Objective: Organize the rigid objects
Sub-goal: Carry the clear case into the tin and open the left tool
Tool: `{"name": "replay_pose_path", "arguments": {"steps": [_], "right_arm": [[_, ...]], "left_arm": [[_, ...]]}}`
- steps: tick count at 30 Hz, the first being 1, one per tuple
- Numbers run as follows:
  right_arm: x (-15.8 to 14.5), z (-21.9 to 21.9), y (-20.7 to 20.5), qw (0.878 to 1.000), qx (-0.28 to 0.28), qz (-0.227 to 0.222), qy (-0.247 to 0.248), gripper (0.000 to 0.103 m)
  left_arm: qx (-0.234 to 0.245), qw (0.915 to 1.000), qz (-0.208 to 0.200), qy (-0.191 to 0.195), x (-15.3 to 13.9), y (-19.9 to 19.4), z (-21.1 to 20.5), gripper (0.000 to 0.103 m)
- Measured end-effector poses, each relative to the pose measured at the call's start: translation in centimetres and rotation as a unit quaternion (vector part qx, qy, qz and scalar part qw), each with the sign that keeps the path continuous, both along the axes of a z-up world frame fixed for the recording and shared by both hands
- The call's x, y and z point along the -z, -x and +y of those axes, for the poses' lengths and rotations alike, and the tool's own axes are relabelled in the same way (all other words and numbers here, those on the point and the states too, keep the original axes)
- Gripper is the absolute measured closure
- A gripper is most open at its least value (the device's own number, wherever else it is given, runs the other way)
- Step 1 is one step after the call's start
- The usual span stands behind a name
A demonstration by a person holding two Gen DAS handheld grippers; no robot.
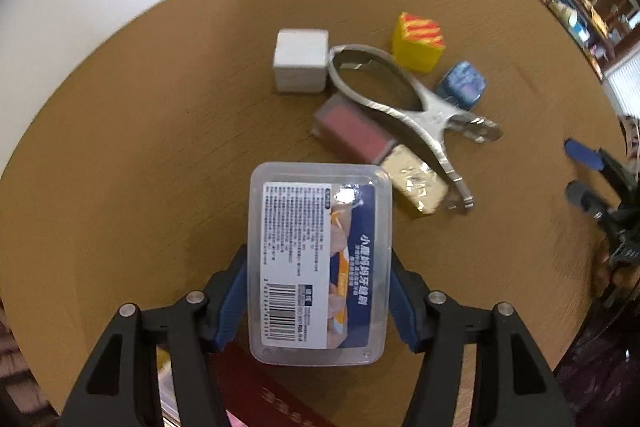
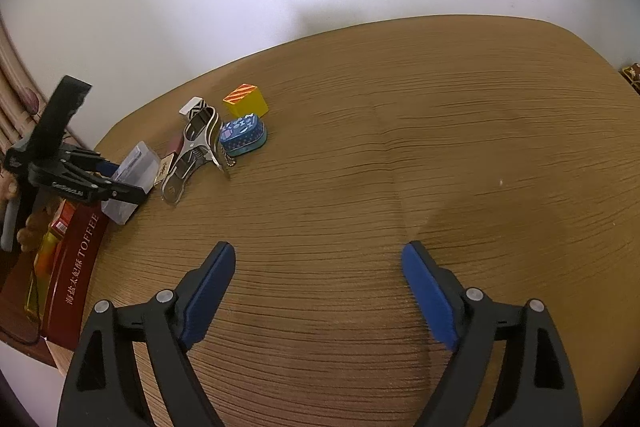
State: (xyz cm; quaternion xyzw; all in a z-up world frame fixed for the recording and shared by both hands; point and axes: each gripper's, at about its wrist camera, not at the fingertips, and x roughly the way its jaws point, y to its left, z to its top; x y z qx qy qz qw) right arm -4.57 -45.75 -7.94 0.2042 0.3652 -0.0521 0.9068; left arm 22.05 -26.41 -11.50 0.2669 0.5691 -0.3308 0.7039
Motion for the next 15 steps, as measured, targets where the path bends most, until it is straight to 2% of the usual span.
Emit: {"name": "replay_pose_path", "arguments": {"steps": [3, 7, 9, 14, 15], "right_arm": [[0.0, 0.0, 0.0, 1.0, 0.0, 0.001, 0.001, 0.018], [0.0, 0.1, -0.2, 1.0, 0.0, 0.002, 0.003, 0.018], [0.0, 0.2, -0.3, 1.0, 0.0, 0.003, 0.006, 0.018], [0.0, 0.4, -0.3, 1.0, 0.001, 0.006, 0.012, 0.018], [0.0, 0.4, -0.3, 1.0, 0.001, 0.006, 0.013, 0.018]], "left_arm": [[-0.028, 0.9989, -0.029, 0.024, -2.1, 1.9, 0.2, 0.041], [-0.084, 0.9919, -0.063, 0.071, -6.4, 5.8, 2.0, 0.041], [-0.122, 0.9866, -0.054, 0.095, -8.5, 7.8, 3.8, 0.041], [-0.206, 0.9709, -0.063, 0.104, -11.1, 12.7, 9.5, 0.041], [-0.233, 0.9643, -0.073, 0.101, -11.8, 13.8, 11.6, 0.041]]}}
